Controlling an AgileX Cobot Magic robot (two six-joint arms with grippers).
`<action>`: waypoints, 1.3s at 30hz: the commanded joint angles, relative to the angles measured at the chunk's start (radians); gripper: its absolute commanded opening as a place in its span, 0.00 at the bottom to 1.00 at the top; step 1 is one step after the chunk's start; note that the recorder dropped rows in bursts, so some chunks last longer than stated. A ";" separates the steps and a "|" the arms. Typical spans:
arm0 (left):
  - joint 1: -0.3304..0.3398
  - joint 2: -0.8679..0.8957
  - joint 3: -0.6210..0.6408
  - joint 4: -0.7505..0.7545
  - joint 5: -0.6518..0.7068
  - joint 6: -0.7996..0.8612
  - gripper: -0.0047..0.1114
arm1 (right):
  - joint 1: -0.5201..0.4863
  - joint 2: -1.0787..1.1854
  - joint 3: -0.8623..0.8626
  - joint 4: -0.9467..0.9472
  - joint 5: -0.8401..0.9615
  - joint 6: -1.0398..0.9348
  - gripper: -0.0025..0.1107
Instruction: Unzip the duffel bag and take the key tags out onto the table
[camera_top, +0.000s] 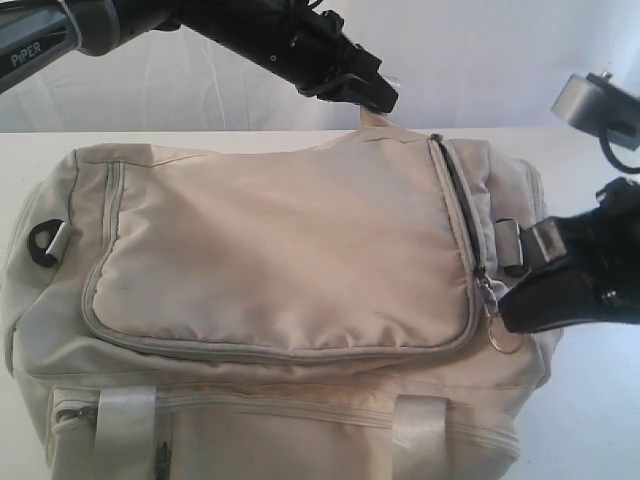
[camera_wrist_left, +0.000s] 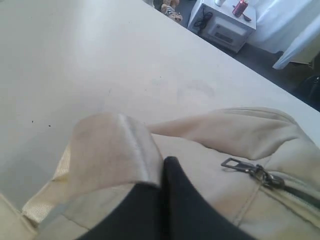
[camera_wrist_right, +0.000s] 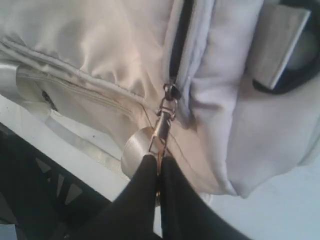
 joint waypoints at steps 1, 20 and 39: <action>0.003 -0.011 -0.008 -0.022 -0.018 -0.007 0.04 | -0.001 -0.018 0.073 0.019 0.020 -0.015 0.02; 0.003 -0.011 -0.008 -0.022 -0.026 -0.021 0.04 | 0.239 0.051 0.272 0.253 -0.128 -0.117 0.02; 0.003 -0.011 -0.008 -0.006 -0.027 -0.021 0.04 | 0.487 0.251 0.270 0.474 -0.363 -0.232 0.02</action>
